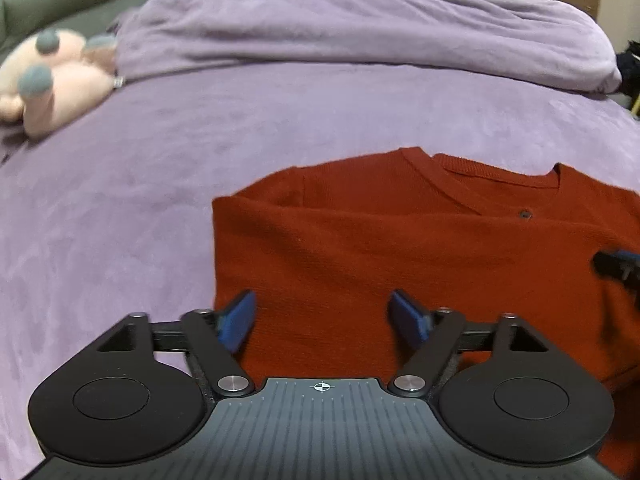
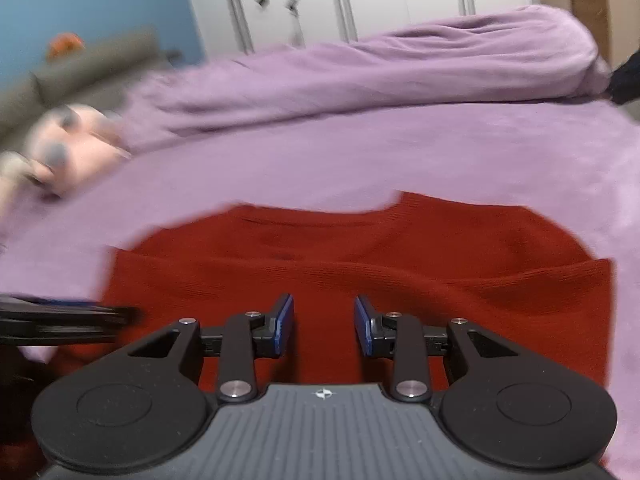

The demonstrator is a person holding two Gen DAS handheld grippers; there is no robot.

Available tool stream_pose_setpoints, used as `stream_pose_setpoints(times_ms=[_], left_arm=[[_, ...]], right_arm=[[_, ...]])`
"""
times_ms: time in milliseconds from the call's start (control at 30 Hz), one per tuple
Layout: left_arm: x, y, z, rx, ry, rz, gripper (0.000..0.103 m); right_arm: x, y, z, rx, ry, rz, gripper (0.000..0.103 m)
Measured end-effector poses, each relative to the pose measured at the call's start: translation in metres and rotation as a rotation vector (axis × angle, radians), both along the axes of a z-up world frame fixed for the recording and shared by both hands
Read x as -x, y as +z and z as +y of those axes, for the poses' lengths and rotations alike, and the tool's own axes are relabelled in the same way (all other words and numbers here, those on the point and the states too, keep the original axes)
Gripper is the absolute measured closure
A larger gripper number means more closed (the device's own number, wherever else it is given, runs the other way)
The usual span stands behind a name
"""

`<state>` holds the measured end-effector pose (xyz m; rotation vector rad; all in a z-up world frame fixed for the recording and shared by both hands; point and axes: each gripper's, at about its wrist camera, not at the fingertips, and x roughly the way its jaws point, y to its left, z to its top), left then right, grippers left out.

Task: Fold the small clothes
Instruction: 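Move both open tools over the folded cardigan toward the hem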

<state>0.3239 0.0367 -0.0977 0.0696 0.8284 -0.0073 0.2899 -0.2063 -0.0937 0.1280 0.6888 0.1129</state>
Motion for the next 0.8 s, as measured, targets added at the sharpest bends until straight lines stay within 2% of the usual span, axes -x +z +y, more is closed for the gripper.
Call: stream_pose_setpoints(times_ms=[33, 100, 133, 167, 233, 333, 400, 467, 500, 567, 633, 700, 800], left_arm=[[0.001, -0.001, 0.003, 0.002, -0.013, -0.006, 0.016], [0.002, -0.005, 0.011, 0.018, -0.015, -0.018, 0.009], [0.002, -0.008, 0.015, 0.032, -0.004, -0.016, 0.007], [0.001, -0.009, 0.017, 0.047, 0.005, -0.013, 0.006], [-0.001, -0.011, 0.017, 0.058, 0.027, -0.002, 0.005], [-0.001, -0.006, 0.011, 0.021, 0.038, 0.009, 0.005], [0.003, 0.000, 0.009, 0.000, 0.043, 0.025, 0.005], [0.008, 0.004, 0.008, -0.009, 0.042, 0.041, 0.006], [0.011, 0.005, 0.008, -0.011, 0.037, 0.052, 0.006], [0.021, 0.010, 0.008, -0.011, 0.028, 0.064, 0.006], [0.034, 0.016, 0.009, -0.010, 0.009, 0.077, 0.009], [0.054, 0.022, 0.010, -0.026, -0.027, 0.096, 0.013], [0.095, 0.032, 0.019, -0.035, -0.072, 0.100, 0.014]], right_arm=[[-0.001, -0.004, -0.011, 0.008, -0.042, -0.005, 0.072], [0.004, -0.013, -0.049, -0.042, -0.172, -0.007, 0.075], [0.009, -0.015, -0.063, -0.080, -0.202, -0.011, 0.091], [0.013, -0.018, -0.076, -0.109, -0.227, -0.008, 0.103], [0.019, -0.020, -0.078, -0.040, -0.222, 0.000, 0.103], [0.022, -0.015, -0.054, 0.127, -0.181, 0.023, 0.103], [0.028, -0.007, -0.040, 0.147, -0.180, 0.026, 0.093], [0.031, -0.001, -0.029, 0.113, -0.137, 0.007, 0.072], [0.039, -0.001, -0.026, 0.132, -0.127, 0.011, 0.071], [0.043, -0.010, -0.016, 0.207, -0.105, 0.089, 0.071], [0.052, -0.007, -0.012, 0.226, -0.097, 0.080, 0.071], [0.070, 0.007, -0.015, 0.163, -0.099, 0.106, 0.070], [0.117, 0.018, -0.029, -0.002, -0.095, 0.171, 0.070]])
